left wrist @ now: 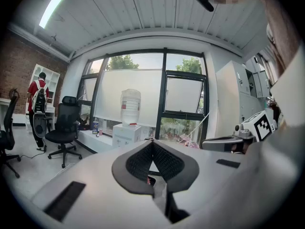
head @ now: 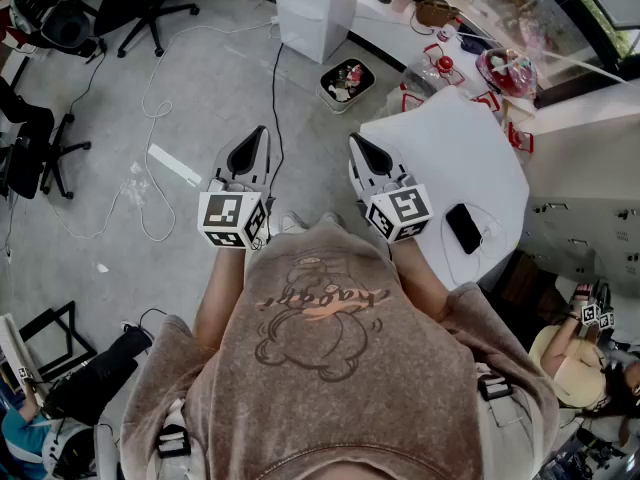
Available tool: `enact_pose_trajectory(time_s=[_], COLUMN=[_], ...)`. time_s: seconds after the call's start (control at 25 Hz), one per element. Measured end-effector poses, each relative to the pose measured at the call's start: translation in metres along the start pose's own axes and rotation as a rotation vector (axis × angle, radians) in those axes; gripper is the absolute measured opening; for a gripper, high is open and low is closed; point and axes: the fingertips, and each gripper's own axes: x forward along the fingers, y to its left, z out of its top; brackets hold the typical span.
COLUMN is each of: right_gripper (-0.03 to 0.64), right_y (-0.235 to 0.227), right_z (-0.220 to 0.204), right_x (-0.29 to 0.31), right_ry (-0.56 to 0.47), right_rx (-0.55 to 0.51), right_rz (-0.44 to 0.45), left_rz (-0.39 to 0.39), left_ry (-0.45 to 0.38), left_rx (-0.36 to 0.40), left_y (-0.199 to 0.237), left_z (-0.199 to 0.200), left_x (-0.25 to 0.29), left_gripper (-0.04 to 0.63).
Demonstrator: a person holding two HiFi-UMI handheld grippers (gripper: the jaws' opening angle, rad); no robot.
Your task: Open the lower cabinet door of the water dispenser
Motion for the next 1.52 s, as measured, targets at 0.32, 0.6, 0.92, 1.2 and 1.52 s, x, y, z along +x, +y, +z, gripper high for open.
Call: enact_pose_trajectory(time_s=[0.32, 0.6, 0.92, 1.2, 1.52], right_gripper=[0.005, 0.005, 0.005, 0.005, 0.006], right_y=[0.007, 0.011, 0.009, -0.002, -0.034], right_z=[0.003, -0.002, -0.011, -0.006, -0.004], right_x=[0.021, 0.041, 0.055, 0.09, 0.148], right_ry=[-0.007, 0.012, 0.008, 0.013, -0.001], right_rx=[0.011, 0.018, 0.035, 0.045, 0.054], right_rz=[0.031, -0.008, -0.084, -0.106, -0.08], left_rz=[-0.018, -0.045, -0.093, -0.119, -0.113], left_ry=[0.009, 0.024, 0.025, 0.029, 0.033], left_rx=[0.019, 0.013, 0.0, -0.001, 0.023], left_y=[0.015, 0.037, 0.057, 0.078, 0.109], left_z=[0.004, -0.001, -0.008, -0.001, 0.005], left_x=[0.004, 0.006, 0.024, 0.051, 0.104], left_gripper=[0.013, 0.012, 0.012, 0.012, 0.012])
